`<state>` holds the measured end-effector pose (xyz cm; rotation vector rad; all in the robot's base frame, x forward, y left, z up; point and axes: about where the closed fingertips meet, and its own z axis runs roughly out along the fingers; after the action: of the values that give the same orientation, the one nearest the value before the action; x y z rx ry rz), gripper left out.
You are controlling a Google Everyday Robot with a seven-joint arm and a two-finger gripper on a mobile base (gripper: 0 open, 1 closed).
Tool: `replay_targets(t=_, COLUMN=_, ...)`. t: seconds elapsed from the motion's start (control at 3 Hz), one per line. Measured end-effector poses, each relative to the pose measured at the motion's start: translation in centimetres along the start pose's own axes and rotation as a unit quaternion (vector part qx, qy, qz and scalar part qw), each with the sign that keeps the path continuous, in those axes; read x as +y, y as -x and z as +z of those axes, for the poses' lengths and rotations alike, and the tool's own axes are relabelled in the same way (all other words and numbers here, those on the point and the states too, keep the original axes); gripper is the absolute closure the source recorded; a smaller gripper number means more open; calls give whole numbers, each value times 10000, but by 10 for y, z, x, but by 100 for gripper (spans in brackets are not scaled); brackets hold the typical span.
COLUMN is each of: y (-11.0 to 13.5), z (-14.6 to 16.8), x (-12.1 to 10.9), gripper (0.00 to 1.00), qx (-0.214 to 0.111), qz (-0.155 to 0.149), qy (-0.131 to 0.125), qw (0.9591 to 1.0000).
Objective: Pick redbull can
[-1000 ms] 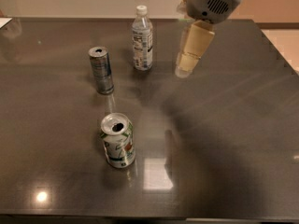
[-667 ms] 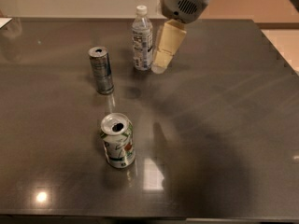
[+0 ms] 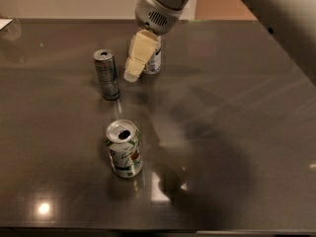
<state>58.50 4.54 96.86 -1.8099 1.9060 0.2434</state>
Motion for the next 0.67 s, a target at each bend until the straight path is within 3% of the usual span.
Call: replay_targets(t=0.67, y=28, z=36, x=0, gripper=0, qx=-285, qz=283, qy=166, qw=9991)
